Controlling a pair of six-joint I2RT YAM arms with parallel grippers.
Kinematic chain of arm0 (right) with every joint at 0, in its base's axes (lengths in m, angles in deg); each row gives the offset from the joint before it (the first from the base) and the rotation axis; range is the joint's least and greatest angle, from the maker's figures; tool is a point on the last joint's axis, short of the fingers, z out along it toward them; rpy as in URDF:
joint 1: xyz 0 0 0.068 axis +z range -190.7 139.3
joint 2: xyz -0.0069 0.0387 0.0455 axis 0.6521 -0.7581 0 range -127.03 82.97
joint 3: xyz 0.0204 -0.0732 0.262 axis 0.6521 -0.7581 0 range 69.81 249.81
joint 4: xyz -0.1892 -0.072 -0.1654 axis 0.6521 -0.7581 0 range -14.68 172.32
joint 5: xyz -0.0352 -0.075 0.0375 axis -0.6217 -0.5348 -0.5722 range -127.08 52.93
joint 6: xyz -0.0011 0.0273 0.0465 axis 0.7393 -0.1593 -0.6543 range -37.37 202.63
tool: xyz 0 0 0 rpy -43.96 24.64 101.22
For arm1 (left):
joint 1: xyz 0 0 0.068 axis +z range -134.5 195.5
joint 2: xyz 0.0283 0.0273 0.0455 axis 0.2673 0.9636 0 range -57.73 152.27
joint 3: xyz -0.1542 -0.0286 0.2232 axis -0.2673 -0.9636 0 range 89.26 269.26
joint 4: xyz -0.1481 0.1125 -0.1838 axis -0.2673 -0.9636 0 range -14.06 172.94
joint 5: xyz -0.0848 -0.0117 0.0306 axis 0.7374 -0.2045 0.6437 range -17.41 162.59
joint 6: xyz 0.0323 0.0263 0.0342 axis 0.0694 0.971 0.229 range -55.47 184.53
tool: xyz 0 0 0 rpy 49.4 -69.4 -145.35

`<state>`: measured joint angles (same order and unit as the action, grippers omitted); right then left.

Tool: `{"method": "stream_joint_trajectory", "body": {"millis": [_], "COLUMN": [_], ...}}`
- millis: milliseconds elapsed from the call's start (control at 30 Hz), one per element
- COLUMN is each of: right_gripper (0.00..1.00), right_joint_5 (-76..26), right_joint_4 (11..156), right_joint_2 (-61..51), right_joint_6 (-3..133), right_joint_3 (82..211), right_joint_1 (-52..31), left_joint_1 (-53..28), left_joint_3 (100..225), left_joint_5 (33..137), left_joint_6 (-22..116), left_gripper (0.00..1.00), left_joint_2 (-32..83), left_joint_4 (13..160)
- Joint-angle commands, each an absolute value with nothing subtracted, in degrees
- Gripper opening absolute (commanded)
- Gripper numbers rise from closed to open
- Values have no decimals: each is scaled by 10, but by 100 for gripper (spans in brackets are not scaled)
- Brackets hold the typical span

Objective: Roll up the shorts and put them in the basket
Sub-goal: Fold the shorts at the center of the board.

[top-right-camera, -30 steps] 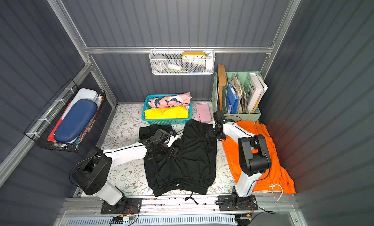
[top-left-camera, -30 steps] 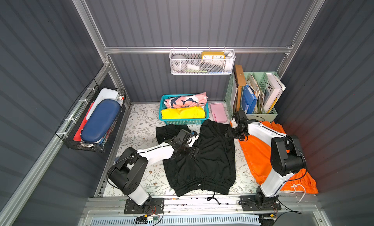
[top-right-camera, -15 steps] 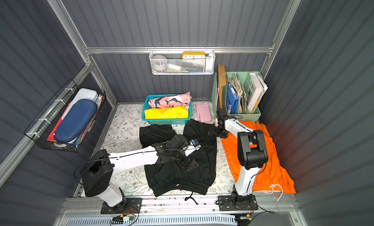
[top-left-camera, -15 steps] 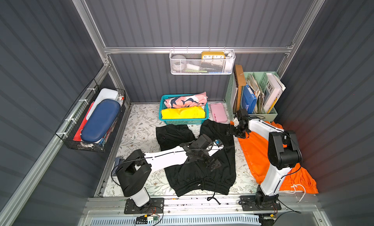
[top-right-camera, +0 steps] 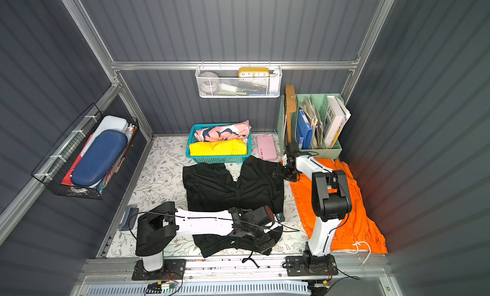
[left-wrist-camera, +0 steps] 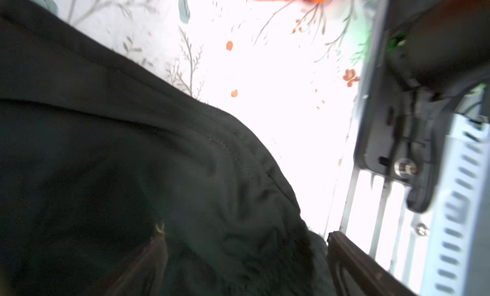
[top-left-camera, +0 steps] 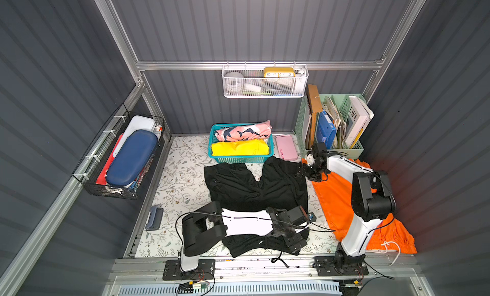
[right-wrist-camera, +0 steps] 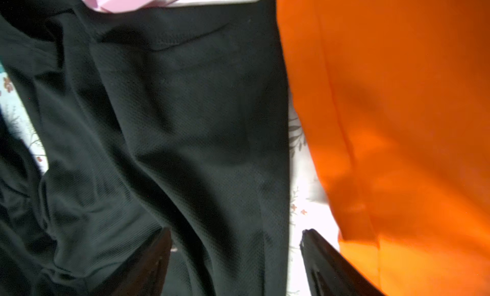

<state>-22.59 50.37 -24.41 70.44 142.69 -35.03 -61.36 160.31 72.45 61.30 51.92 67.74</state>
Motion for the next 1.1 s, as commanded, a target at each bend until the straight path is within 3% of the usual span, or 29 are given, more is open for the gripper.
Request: {"method": "stream_joint_trajectory", "body": {"millis": [0,200,433,700,900,1000,1067], "right_gripper": [82,81,81,80,77,67,54], "right_joint_5": [-187,-196,-289,-265,-257,-250,-245], "right_joint_4": [501,467,450,452,453,453,456], "right_joint_2": [-249,-279,-287,-318,-324,-328,-330], "right_joint_6": [706,719,724,726,727,729,727], "right_joint_3": [1425,1454,1461,1473,1471,1470,1467], "right_joint_1": [-351,-351,-345,-345,-345,-345,-345], "left_joint_1": [-625,-628,-629,-628,-628,-628,-627], "left_joint_3": [1624,1621,1615,1625,1626,1629,1630], "left_joint_5": [685,673,659,675,686,689,689], "left_joint_6": [568,531,528,529,528,528,532], "left_gripper": [98,98,96,88,69,56,47], "left_joint_2": [540,563,571,599,610,610,606], "left_joint_4": [663,657,655,654,645,640,638]}}
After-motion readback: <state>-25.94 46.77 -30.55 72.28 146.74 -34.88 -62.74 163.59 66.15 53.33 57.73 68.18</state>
